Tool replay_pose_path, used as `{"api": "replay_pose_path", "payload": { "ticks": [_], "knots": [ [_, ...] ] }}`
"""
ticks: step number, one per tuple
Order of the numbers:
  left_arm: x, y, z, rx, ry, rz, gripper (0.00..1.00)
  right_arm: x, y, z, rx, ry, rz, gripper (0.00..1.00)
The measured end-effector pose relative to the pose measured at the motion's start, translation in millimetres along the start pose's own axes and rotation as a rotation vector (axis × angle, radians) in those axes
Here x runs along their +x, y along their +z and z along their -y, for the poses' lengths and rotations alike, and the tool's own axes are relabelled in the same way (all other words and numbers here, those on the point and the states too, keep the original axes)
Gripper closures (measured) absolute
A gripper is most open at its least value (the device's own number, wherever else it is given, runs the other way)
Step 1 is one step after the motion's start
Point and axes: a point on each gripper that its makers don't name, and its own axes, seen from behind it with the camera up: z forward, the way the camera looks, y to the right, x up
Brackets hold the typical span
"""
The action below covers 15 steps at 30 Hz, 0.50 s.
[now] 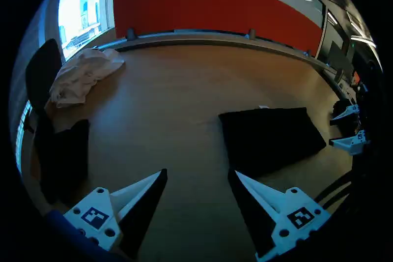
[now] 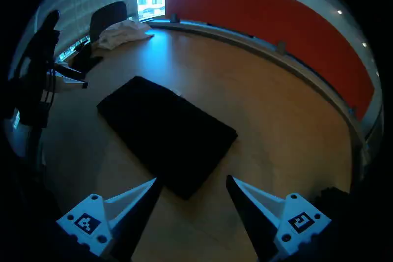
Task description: Fold towel
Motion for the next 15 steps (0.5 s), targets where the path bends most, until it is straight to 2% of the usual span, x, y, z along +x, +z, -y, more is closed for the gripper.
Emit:
{"api": "replay_pose_path", "payload": {
  "ticks": [6, 15],
  "knots": [
    [-5.7, -3.9, 2.5, 0.005, -0.004, 0.002, 0.09, -9.2, 3.2, 3.0, 0.011, -0.01, 0.023, 0.02],
    [-11.8, -10.1, 5.7, 0.008, -0.022, 0.002, 0.09, -22.4, 8.6, 8.6, 0.032, -0.033, 0.064, 0.12]
  ]
}}
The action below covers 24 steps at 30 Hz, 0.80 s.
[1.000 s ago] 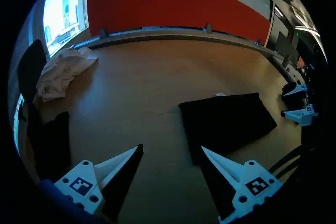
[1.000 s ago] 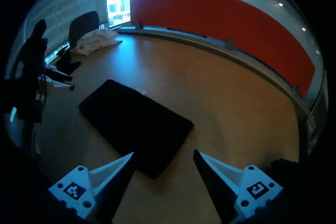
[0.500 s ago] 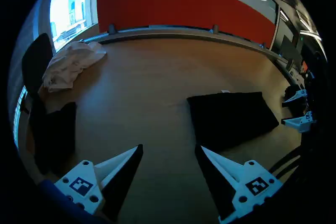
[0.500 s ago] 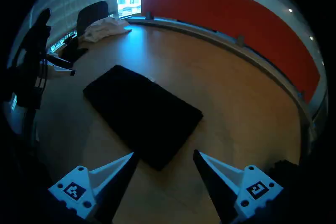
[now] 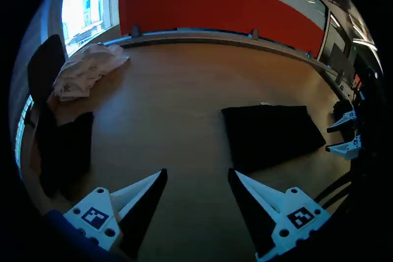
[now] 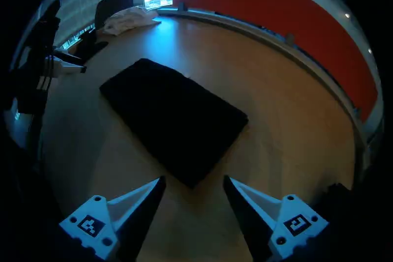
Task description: Fold towel
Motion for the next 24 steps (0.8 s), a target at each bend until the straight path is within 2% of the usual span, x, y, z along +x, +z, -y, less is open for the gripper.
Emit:
{"api": "replay_pose_path", "payload": {
  "ticks": [5, 13, 18, 24],
  "knots": [
    [-2.5, -2.4, 1.3, 0.0, -0.007, 0.001, 0.09, -1.3, 3.1, 3.4, 0.014, 0.004, 0.005, 0.19],
    [-5.5, -6.7, 5.1, 0.001, -0.013, 0.001, 0.09, -7.4, 8.1, 6.1, 0.035, 0.024, 0.03, 0.47],
    [-5.2, -8.7, 7.6, 0.003, -0.013, -0.002, 0.09, -6.9, 9.4, 4.7, 0.037, 0.037, 0.028, 0.49],
    [-5.5, -10.2, 9.3, 0.002, -0.015, -0.003, 0.09, -9.9, 10.3, 5.0, 0.042, 0.017, 0.039, 0.5]
  ]
}}
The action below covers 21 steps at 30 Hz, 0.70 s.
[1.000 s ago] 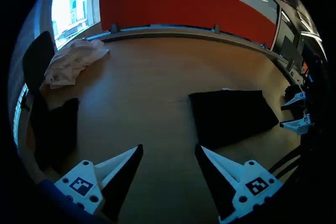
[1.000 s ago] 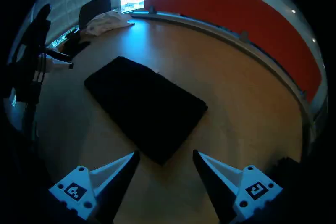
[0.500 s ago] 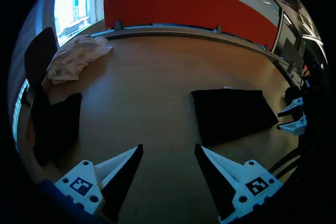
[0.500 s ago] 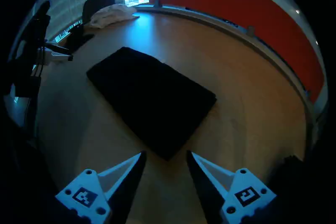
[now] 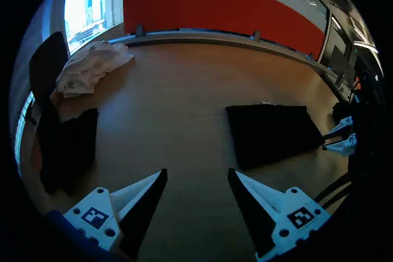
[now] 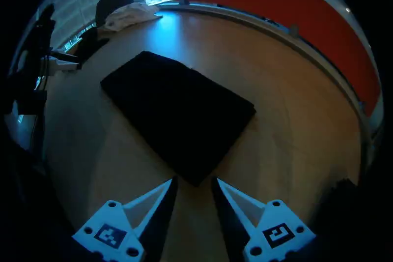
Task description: Fold towel
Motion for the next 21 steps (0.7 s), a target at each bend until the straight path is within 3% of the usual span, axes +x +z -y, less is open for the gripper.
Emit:
{"api": "replay_pose_path", "payload": {
  "ticks": [21],
  "knots": [
    [-1.5, -0.5, 2.0, 0.001, 0.008, 0.004, 0.09, -0.3, -0.2, 0.4, 0.001, -0.034, -0.002, 0.89]
  ]
}}
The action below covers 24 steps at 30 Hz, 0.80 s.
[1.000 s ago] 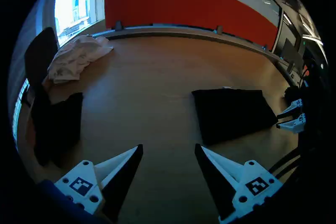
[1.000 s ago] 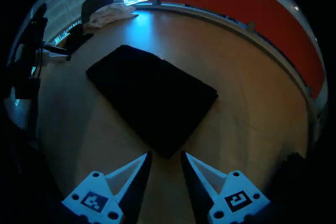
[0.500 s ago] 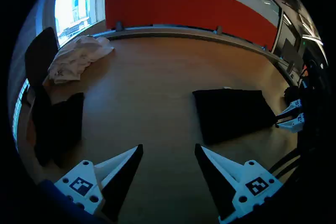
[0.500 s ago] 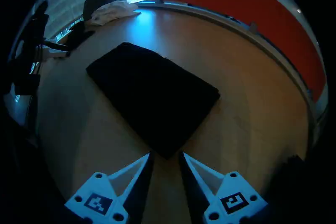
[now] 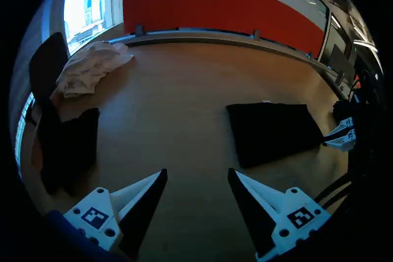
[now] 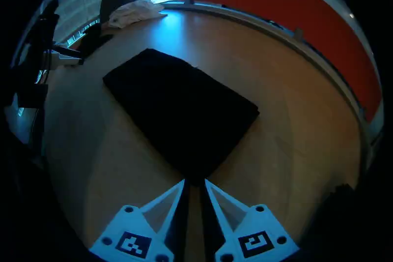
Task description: Fold towel
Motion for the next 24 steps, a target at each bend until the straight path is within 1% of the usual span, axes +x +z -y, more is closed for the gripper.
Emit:
{"api": "replay_pose_path", "payload": {
  "ticks": [2, 6, 14, 18, 24],
  "knots": [
    [0.1, -0.1, 0.2, 0.001, 0.001, 0.0, 0.09, 1.4, 0.1, 0.0, -0.004, -0.005, -0.004, 0.92],
    [-0.4, -0.2, 0.5, 0.001, 0.0, 0.001, 0.09, 4.6, -0.2, 2.4, -0.001, -0.006, -0.014, 0.94],
    [-0.6, -0.6, 1.4, 0.002, 0.001, 0.001, 0.09, 13.0, -5.1, 1.7, -0.005, 0.003, -0.036, 0.94],
    [0.0, -1.4, 2.4, 0.003, -0.002, -0.001, 0.09, 24.8, -11.4, 0.2, -0.013, -0.008, -0.058, 0.94],
    [0.4, -3.0, 5.5, 0.006, -0.006, -0.002, 0.09, 51.1, -22.3, -0.4, -0.018, -0.035, -0.095, 0.94]
  ]
}}
